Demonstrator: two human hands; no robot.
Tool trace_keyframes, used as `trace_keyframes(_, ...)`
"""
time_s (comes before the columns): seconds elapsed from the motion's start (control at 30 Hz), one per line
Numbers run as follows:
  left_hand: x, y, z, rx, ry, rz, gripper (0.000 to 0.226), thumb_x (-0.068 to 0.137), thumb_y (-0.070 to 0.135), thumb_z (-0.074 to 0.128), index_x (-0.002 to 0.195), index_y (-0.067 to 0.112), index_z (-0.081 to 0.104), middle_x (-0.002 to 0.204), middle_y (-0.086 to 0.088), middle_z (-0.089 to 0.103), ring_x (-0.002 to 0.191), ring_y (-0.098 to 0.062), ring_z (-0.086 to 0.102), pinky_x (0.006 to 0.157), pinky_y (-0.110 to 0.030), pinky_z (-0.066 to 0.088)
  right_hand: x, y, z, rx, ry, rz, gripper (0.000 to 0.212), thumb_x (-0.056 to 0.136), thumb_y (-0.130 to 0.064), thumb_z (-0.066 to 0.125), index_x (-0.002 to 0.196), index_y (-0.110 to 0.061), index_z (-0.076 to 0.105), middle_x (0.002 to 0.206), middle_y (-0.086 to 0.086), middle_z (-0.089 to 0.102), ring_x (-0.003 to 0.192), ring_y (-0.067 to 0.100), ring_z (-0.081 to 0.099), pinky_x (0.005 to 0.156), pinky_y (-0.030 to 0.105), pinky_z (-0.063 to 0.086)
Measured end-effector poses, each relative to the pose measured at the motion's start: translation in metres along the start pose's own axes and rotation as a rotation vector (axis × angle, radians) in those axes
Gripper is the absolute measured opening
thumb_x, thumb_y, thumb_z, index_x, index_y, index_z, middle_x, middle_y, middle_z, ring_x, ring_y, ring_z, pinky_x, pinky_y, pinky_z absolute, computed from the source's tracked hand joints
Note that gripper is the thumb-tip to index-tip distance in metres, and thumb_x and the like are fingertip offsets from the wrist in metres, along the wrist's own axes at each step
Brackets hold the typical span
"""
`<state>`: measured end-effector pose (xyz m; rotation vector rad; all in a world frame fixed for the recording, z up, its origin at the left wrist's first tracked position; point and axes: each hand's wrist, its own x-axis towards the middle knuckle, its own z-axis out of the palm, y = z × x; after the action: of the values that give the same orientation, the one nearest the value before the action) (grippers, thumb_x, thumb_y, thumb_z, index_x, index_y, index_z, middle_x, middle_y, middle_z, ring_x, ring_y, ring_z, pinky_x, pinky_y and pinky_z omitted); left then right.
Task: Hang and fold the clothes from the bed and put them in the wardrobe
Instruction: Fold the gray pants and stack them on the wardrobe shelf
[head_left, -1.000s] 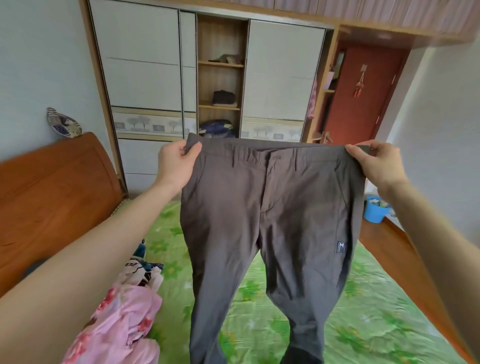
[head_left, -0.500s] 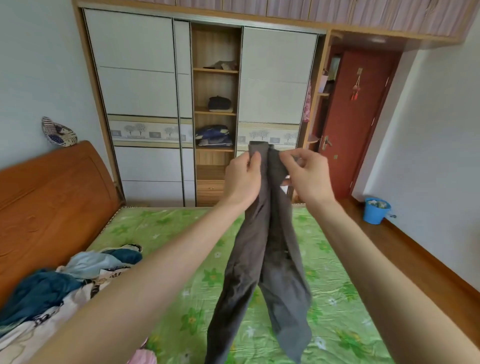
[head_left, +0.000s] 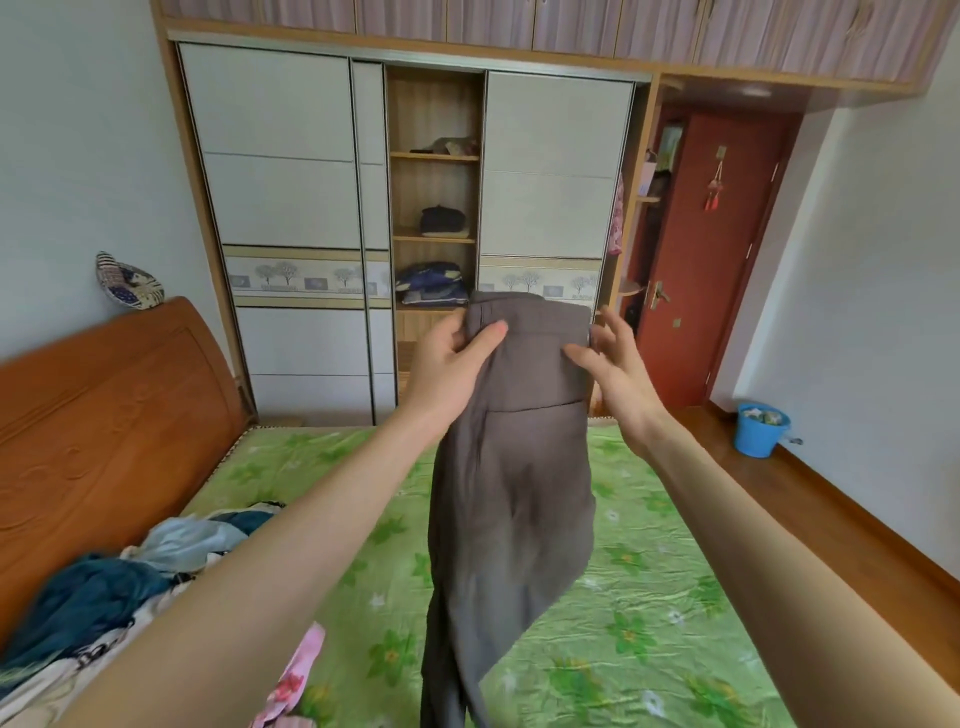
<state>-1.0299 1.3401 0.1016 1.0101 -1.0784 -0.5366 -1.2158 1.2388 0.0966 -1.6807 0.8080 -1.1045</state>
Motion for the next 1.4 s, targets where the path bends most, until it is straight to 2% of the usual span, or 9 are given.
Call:
trace_keyframes(0.07,0.005,0.007,-0.004,-0.034,0.027,-0.001,0.017,0.1,0.017,0.072,0.116,0.02,0.074,0.114,-0.001,0.079,0.108,-0.016,0.074,0.096,-0.033,0.06,0.002,0.003,0.003,0.16,-0.143,0.137,0.091,0.083,-0.047,0.083,0.158,-0.028,0.036,0.144,-0.002,0.062,0.129,0.015,0.062,0.113,0.041,0.047)
trace_keyframes(0.17,0.015,0.013,-0.02,-0.007,0.037,0.019,0.012,0.097,0.018,0.075,0.109,0.019,0.076,0.109,-0.001,0.08,0.104,-0.017,0.075,0.095,-0.037,0.06,0.005,-0.005,0.007,0.277,-0.164,0.135,0.054,0.086,-0.025,0.082,0.135,-0.01,0.063,0.122,0.007,0.076,0.117,0.026,0.071,0.105,0.043,0.055)
trace_keyframes(0.27,0.026,0.019,-0.039,0.087,0.041,0.049,0.009,0.097,0.021,0.076,0.105,0.019,0.076,0.105,-0.002,0.081,0.101,-0.017,0.075,0.095,-0.039,0.06,0.009,-0.026,0.002,0.343,-0.153,0.062,0.049,0.083,-0.022,0.082,0.128,-0.007,0.068,0.119,0.01,0.077,0.114,0.028,0.072,0.094,0.039,0.06)
trace_keyframes(0.57,0.086,0.043,-0.071,0.379,-0.164,-0.065,0.029,0.1,0.029,0.072,0.124,0.012,0.073,0.113,-0.003,0.078,0.1,-0.013,0.076,0.081,-0.022,0.06,0.059,-0.091,-0.017,-0.053,-0.57,0.16,0.05,0.087,-0.009,0.072,0.137,-0.012,0.064,0.129,0.008,0.073,0.117,0.025,0.071,0.098,0.04,0.059)
trace_keyframes(0.77,0.153,0.042,-0.099,0.641,-0.239,-0.156,0.042,0.094,0.03,0.079,0.12,-0.002,0.071,0.11,-0.013,0.076,0.093,-0.019,0.075,0.082,-0.032,0.064,0.127,-0.08,0.018,-0.384,-0.332,0.043,0.034,0.088,-0.013,0.081,0.121,-0.008,0.072,0.116,0.008,0.077,0.108,0.027,0.074,0.088,0.038,0.063)
trace_keyframes(0.93,0.214,0.035,-0.096,0.971,-0.064,0.031,0.031,0.095,0.036,0.077,0.091,0.007,0.068,0.078,-0.004,0.062,0.075,-0.023,0.063,0.068,-0.035,0.051,0.189,-0.089,0.05,-0.879,-0.065,-0.24,0.028,0.094,-0.028,0.075,0.08,-0.005,0.065,0.082,0.012,0.066,0.085,0.035,0.064,0.069,0.037,0.046)
trace_keyframes(1.1,0.292,0.076,-0.068,0.867,0.189,0.208,0.026,0.097,0.03,0.075,0.104,0.006,0.066,0.102,-0.011,0.071,0.067,-0.021,0.072,0.062,-0.042,0.065,0.248,-0.141,0.054,-0.836,0.245,-0.413,0.032,0.096,-0.025,0.072,0.116,-0.001,0.073,0.108,0.017,0.073,0.103,0.038,0.068,0.086,0.041,0.055)
trace_keyframes(1.3,0.322,0.089,-0.05,0.816,0.223,0.369,0.021,0.097,0.04,0.066,0.101,0.02,0.061,0.085,0.007,0.062,0.082,-0.019,0.065,0.068,-0.037,0.058,0.254,-0.156,0.035,-0.817,0.439,-0.534,0.035,0.099,-0.034,0.066,0.115,-0.004,0.074,0.105,0.017,0.072,0.103,0.029,0.066,0.069,0.025,0.032)
trace_keyframes(1.4,0.303,0.062,-0.052,0.756,0.138,0.349,0.018,0.097,0.037,0.068,0.098,0.019,0.066,0.085,0.01,0.065,0.088,-0.013,0.065,0.083,-0.036,0.056,0.232,-0.126,0.026,-0.848,0.42,-0.572,0.037,0.098,-0.041,0.064,0.112,-0.009,0.075,0.098,0.013,0.072,0.097,0.028,0.066,0.073,0.032,0.041)
